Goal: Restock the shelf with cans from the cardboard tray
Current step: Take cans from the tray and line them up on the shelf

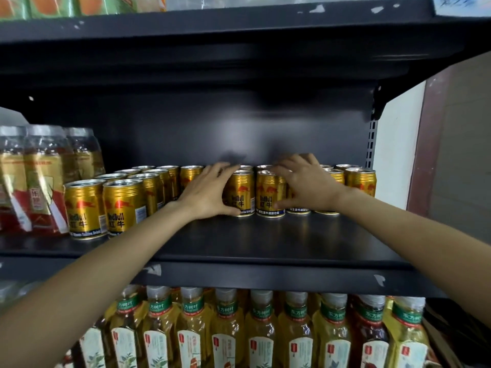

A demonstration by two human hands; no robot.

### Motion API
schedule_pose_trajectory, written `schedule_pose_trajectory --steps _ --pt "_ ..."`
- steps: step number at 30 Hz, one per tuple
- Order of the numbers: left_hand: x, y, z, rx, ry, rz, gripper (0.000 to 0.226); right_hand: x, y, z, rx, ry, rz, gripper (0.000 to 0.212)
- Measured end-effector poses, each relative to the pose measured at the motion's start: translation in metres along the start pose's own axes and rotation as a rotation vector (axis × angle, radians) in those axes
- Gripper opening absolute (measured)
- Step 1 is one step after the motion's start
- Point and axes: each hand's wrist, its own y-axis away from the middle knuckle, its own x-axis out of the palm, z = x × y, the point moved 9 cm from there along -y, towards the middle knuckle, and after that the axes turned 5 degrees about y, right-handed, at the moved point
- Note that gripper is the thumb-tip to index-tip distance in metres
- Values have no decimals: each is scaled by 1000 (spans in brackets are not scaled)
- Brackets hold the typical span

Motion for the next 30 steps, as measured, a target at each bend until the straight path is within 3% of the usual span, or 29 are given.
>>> schedule_pose_trajectory --steps 3,16,30 --pt "0 0 -1 61 -53 -30 91 7 4 16 4 54 -30 76" --pt "10 -13 3 -39 14 -78 80 22 -16 4 166 -59 42 61" --pt "13 -13 -5 -58 -51 -51 77 25 -16 10 192 -70 48 66"
